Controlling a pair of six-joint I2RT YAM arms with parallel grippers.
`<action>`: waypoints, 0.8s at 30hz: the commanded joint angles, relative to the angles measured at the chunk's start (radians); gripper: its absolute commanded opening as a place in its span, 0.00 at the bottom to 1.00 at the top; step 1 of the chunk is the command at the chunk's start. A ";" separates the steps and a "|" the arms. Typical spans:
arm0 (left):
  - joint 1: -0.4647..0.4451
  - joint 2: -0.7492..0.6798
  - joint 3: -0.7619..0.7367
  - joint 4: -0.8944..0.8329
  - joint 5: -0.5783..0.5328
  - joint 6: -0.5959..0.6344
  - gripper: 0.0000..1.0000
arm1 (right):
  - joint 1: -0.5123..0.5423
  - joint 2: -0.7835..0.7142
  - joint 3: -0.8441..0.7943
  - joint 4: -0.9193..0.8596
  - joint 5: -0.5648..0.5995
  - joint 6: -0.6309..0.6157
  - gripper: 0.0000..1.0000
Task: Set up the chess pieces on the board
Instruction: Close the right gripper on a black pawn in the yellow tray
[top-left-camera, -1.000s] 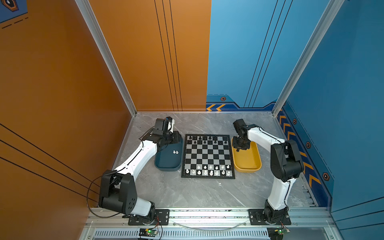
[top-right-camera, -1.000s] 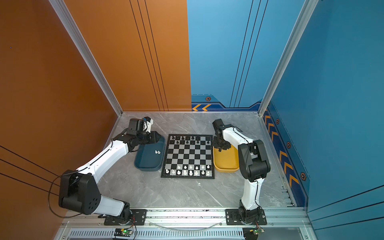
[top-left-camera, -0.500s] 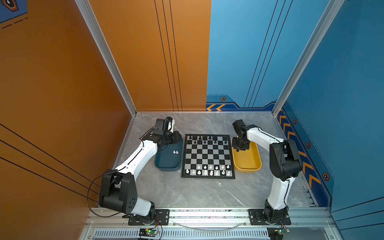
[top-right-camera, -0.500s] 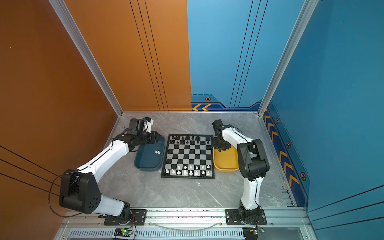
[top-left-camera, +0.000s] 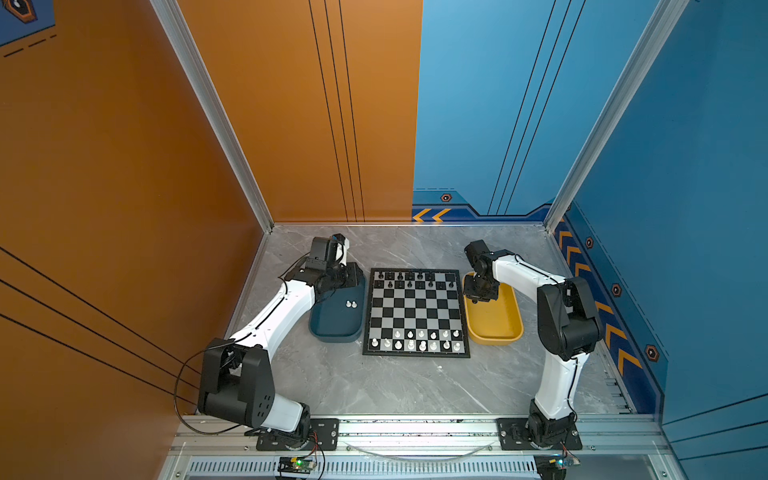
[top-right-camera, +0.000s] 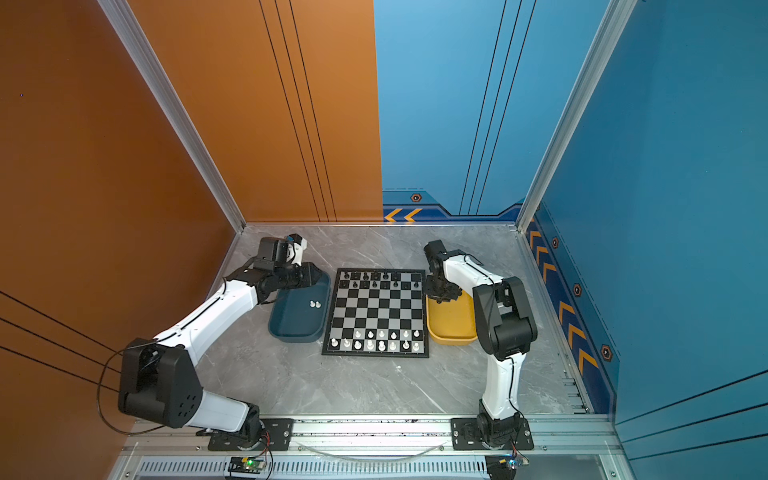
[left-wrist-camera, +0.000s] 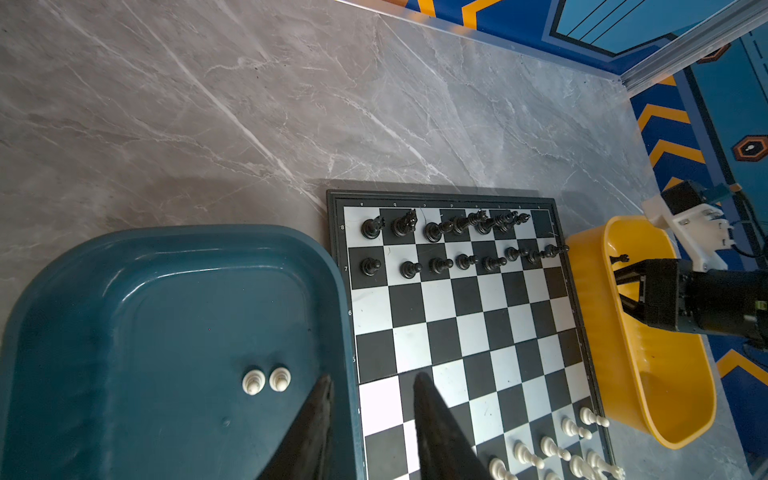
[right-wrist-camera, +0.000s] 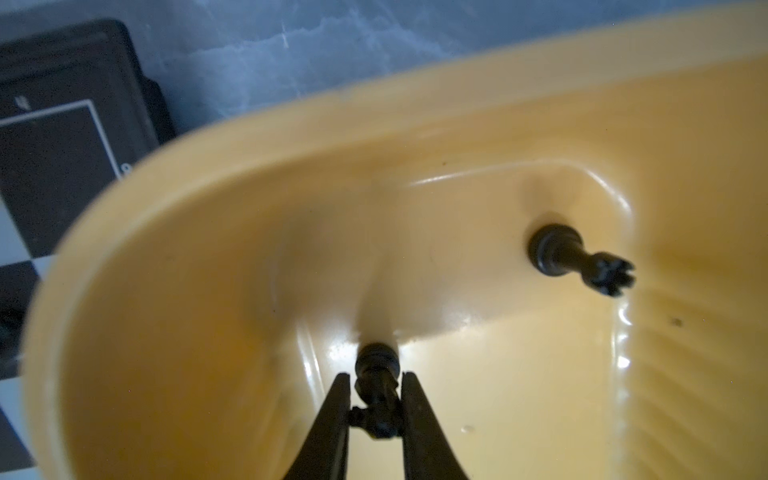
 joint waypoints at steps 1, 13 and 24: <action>-0.005 0.008 0.012 0.009 0.017 0.005 0.35 | 0.007 0.018 0.014 -0.011 -0.002 -0.002 0.23; -0.005 0.007 0.011 0.005 0.018 0.006 0.35 | 0.008 0.052 0.076 -0.068 -0.002 -0.052 0.20; -0.004 0.010 0.011 0.005 0.019 0.006 0.35 | 0.009 0.085 0.116 -0.118 0.001 -0.109 0.18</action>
